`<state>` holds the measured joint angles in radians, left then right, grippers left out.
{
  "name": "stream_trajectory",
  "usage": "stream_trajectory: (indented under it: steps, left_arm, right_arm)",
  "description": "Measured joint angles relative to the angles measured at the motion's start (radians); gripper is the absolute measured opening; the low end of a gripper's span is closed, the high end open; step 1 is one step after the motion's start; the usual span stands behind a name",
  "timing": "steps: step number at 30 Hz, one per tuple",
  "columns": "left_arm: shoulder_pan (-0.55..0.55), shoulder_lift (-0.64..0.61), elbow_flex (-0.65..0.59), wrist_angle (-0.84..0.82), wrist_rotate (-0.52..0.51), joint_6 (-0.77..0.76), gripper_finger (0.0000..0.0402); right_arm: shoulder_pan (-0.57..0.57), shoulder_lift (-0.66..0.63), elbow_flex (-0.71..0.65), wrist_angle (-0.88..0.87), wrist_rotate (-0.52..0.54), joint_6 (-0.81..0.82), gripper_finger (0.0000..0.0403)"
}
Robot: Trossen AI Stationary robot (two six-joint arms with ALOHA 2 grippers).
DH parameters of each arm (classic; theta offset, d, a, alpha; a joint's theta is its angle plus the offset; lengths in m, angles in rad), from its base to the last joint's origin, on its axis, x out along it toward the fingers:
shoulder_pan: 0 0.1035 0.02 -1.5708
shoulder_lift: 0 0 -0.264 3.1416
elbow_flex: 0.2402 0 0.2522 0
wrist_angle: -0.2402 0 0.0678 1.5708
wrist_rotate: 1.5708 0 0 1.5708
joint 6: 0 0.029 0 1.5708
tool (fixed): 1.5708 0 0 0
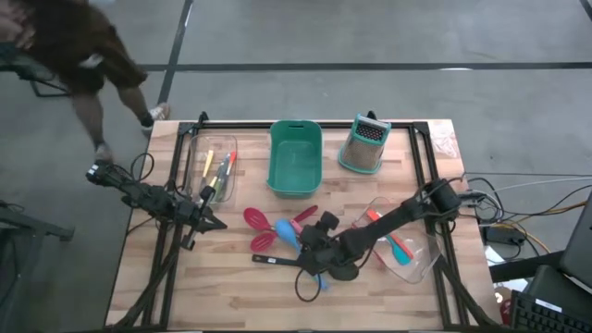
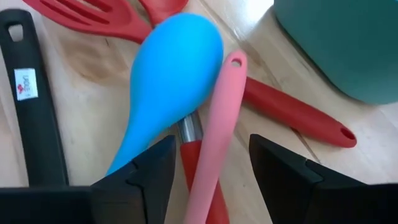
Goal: Pick & Place Kitchen Items
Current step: Put the pink spatula into the bottom transparent bin
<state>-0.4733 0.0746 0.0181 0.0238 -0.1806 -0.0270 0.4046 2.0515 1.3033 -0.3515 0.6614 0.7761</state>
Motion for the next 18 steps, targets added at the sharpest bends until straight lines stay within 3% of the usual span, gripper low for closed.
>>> stream_trajectory:
  steps: [11, 18]
  left_arm:
    - [0.000, 0.000, 0.000, 0.000, 0.000, 0.000, 0.0012]
    - [0.000, 0.000, 0.000, 0.000, 0.000, 0.000, 0.0012]
  right_arm:
    - [0.000, 0.038, 0.000, 0.001, -0.001, 0.013, 0.0172]
    - [-0.003, 0.037, 0.000, 0.003, -0.001, 0.013, 0.0135]
